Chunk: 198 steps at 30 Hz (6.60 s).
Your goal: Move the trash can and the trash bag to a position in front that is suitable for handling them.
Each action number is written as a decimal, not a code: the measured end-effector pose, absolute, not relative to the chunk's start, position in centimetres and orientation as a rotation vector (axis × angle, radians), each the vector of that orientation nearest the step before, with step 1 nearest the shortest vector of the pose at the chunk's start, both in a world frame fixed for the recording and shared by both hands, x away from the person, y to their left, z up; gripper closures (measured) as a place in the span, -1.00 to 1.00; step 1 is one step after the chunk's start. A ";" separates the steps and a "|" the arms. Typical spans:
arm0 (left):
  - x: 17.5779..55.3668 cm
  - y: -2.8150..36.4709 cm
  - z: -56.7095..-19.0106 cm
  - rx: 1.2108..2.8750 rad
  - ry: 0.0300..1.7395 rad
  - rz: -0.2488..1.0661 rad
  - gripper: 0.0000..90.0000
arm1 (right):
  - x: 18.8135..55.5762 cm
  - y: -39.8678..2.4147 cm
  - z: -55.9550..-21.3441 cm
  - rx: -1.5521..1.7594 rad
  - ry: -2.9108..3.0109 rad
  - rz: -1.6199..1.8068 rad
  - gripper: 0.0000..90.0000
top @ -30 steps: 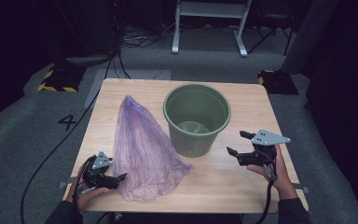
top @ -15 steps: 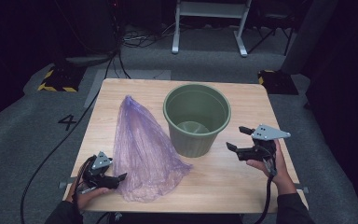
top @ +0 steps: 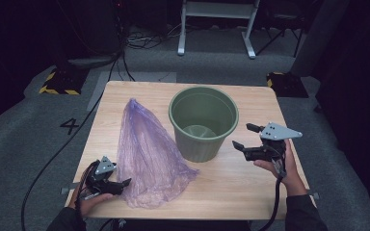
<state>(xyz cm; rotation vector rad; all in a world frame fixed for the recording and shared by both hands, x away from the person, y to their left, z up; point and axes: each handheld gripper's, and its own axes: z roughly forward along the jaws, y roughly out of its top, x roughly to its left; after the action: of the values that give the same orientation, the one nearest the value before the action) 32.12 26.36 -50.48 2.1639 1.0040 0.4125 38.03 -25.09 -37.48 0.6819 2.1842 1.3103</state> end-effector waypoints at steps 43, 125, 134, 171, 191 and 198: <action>32.8 16.2 -50.4 2.207 0.891 0.371 -0.68 | 36.0 -17.5 -48.5 0.695 2.559 1.325 -0.41; 32.9 7.9 -50.2 2.214 0.746 0.320 -0.12 | 31.8 -16.9 -48.9 0.698 2.613 1.194 -0.48; 32.9 7.5 -50.2 2.236 0.700 0.275 -0.56 | 32.8 -16.8 -50.0 0.686 2.577 1.159 0.62; 33.6 19.2 -48.3 2.266 0.744 0.276 -0.22 | 39.5 -31.8 -49.0 1.130 2.295 1.069 -0.26; 33.0 18.4 -49.2 2.326 0.672 0.276 0.66 | 36.8 -35.8 -46.5 0.984 2.284 1.200 -0.53; 33.0 19.0 -49.1 2.330 0.700 0.285 0.72 | 36.5 -36.7 -45.5 1.032 2.229 1.175 -0.44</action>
<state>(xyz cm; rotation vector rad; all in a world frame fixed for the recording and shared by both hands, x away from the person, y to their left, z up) 33.03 18.95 -49.11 2.3300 0.6996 0.2855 36.45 -36.73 -45.48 1.0323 2.2294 1.1748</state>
